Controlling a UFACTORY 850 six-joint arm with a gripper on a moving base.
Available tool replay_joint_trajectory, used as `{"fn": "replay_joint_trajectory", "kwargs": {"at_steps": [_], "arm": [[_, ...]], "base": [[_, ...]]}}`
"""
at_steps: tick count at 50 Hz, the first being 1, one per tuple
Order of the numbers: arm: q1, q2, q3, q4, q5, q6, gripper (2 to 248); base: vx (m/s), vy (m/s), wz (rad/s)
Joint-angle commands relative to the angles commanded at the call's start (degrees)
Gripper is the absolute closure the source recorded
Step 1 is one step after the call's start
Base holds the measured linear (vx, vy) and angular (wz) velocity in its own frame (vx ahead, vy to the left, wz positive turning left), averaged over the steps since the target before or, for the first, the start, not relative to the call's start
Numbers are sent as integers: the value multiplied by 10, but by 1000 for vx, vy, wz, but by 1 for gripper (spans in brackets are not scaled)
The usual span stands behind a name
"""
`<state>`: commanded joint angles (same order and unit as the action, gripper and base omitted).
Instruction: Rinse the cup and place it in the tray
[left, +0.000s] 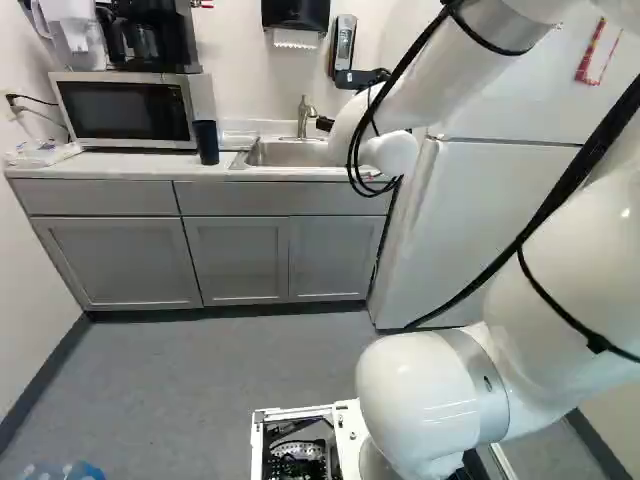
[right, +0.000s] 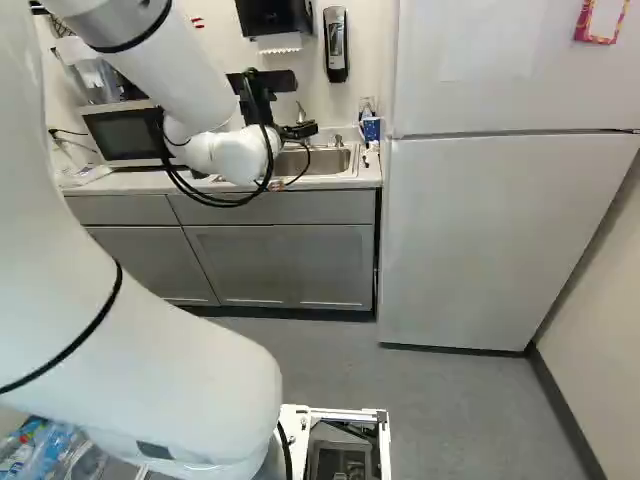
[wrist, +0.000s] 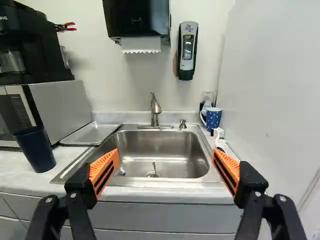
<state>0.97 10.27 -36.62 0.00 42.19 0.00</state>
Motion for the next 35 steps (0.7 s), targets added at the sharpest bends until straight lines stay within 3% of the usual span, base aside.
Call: {"fn": "replay_joint_trajectory", "kwargs": {"at_steps": [35], "arm": [[0,3,-40,0,-55,0,3]], "base": [[0,0,0]]}}
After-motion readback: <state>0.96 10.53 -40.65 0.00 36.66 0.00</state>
